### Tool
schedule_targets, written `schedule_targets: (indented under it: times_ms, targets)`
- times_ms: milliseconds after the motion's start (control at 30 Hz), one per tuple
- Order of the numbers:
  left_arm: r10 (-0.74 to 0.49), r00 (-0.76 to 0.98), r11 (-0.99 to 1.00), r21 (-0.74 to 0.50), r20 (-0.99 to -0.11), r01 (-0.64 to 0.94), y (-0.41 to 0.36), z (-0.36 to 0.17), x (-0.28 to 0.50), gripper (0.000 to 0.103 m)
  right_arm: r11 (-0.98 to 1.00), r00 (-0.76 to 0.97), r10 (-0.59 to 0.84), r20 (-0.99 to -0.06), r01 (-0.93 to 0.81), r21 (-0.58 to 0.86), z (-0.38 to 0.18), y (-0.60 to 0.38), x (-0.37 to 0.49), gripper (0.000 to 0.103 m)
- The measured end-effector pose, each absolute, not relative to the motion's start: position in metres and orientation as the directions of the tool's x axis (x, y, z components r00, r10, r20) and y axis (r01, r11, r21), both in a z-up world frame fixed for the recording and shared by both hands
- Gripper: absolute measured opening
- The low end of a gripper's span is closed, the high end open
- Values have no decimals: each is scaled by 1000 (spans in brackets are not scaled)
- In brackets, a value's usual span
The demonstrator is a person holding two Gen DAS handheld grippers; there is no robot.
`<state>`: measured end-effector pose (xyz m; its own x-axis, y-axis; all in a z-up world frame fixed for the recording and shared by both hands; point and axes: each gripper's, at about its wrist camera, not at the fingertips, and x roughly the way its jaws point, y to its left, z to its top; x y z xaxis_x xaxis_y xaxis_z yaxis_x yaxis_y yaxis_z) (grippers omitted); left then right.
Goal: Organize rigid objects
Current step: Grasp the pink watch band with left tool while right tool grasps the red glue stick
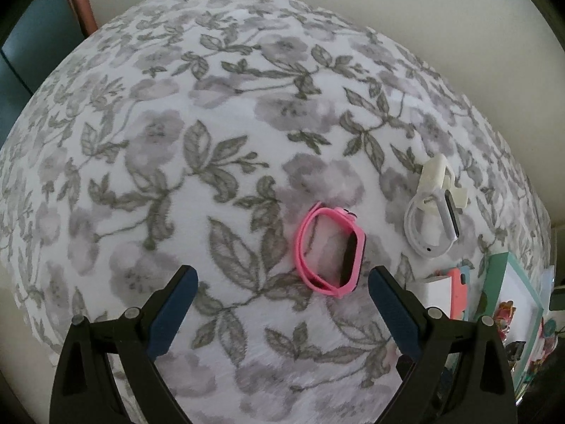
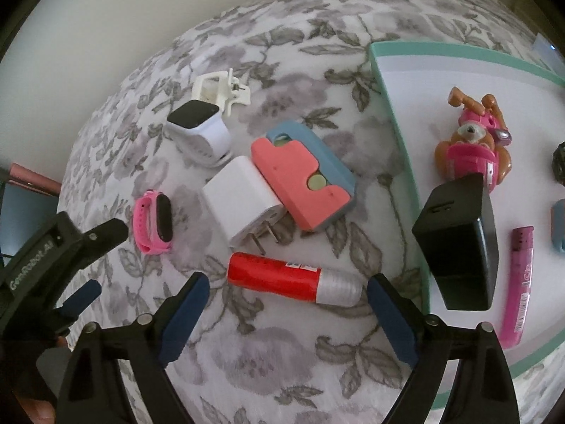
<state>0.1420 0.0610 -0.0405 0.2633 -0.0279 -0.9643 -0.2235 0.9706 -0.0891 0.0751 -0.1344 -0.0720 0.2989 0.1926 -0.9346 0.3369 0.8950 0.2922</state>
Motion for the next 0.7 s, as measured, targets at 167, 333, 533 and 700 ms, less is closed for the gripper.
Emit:
schedule_targets:
  times_ms: [167,333,533,700]
  targets:
    - [-37,238,974,-88,-970,-209,54,-51,147,97,900,298,145,-944,356,250,-74,-130,80,88]
    - [-45,223,975,-92,-974,-203,50,-58,152,97,907,301,117,-946,356,225,-75,-126,83,83]
    - [-21,217,980,-63,-976,-188,44,-69,160,97,905,303,119,-946,358,228,-76,-130,84,80]
    - [9,230,980,-37,-973,-195,45,-71,166,97,905,303,123,-945,355,232,-77,-133,84,80]
